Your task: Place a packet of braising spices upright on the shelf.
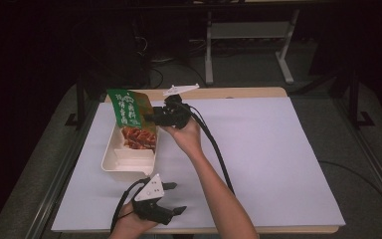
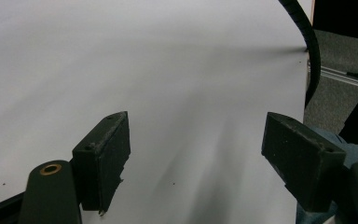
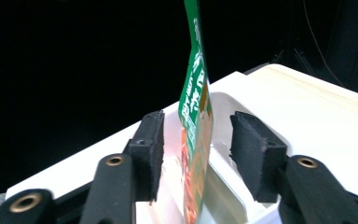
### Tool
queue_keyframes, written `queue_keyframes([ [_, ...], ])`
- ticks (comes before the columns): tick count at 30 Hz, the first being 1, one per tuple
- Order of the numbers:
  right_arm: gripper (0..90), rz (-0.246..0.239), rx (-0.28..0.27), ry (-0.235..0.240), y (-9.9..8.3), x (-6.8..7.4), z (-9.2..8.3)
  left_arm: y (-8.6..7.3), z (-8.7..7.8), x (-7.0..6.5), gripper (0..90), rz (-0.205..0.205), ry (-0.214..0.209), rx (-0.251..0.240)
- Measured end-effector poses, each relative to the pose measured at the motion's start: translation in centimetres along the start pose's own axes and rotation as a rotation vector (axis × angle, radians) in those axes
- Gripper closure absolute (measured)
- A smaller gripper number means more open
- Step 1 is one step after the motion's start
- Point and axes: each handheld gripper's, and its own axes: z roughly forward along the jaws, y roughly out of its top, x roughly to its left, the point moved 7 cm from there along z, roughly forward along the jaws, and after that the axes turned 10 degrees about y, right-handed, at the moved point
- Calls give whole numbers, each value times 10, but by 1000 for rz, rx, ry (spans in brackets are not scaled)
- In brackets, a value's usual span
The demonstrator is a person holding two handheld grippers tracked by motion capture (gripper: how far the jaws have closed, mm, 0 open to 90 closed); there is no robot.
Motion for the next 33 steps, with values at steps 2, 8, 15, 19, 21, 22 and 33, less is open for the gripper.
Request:
queue_keyframes([
  [2,509,-2,8,3,-1,0,-4,0,0,0,229,-2,1,-1],
  [8,474,-3,27,5,-5,1,-16,0,1,2,226,-12,2,-1],
  [15,407,3,25,17,-9,-1,-32,0,1,4,225,-26,4,-7],
  [19,369,6,28,25,-12,-2,-40,-1,1,6,222,-30,6,-4],
  [21,357,8,35,21,-14,-3,-44,-1,2,6,222,-29,6,-3],
  [22,356,8,36,19,-15,-3,-46,-1,2,6,222,-30,6,-3],
  [33,317,24,46,2,-24,-5,-65,-2,1,6,223,-27,9,1],
])
